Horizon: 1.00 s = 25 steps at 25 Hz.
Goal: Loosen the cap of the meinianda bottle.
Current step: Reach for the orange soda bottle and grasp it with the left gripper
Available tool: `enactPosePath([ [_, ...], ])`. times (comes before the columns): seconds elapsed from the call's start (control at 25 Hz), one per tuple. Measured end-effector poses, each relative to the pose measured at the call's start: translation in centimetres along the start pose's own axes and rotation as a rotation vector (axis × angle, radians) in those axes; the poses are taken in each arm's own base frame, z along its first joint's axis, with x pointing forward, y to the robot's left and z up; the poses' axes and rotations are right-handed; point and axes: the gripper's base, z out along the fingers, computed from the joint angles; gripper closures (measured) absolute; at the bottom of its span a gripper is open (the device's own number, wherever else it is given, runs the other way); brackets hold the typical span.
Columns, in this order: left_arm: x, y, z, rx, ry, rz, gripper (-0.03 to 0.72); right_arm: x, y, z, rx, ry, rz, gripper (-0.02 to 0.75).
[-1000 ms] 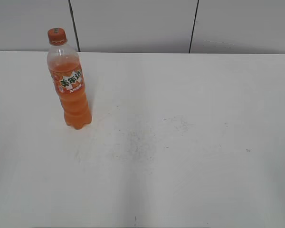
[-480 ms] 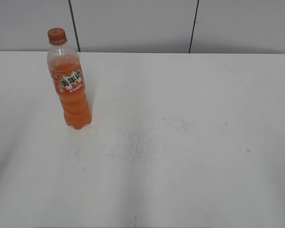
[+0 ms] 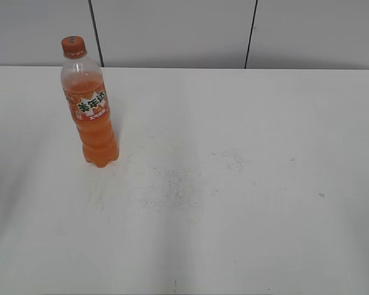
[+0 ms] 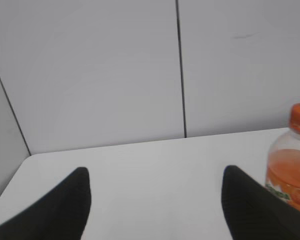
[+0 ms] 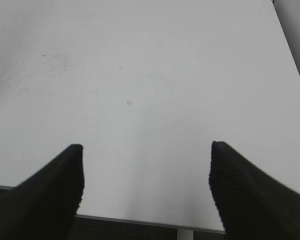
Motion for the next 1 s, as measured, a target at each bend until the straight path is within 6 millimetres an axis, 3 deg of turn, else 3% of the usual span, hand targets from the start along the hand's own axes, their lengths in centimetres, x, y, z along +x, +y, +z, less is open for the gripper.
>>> enactPosePath([
  [0.32, 3.0, 2.9, 5.1, -0.142, 0.066, -0.01, 0.19, 0.0, 0.0, 0.0, 0.0, 0.0, 0.0, 0.152],
  [0.6, 3.8, 3.4, 10.3, 0.001, 0.14, 0.147, 0.19, 0.0, 0.0, 0.0, -0.001, 0.0, 0.0, 0.152],
  [0.8, 5.7, 4.1, 14.0, 0.28, 0.169, 0.113, 0.2, 0.0, 0.0, 0.0, -0.001, 0.0, 0.0, 0.152],
  [1.0, 9.1, 5.2, 15.5, 0.659, 0.214, 0.094, 0.204, 0.0, 0.0, 0.0, -0.001, 0.0, 0.0, 0.152],
])
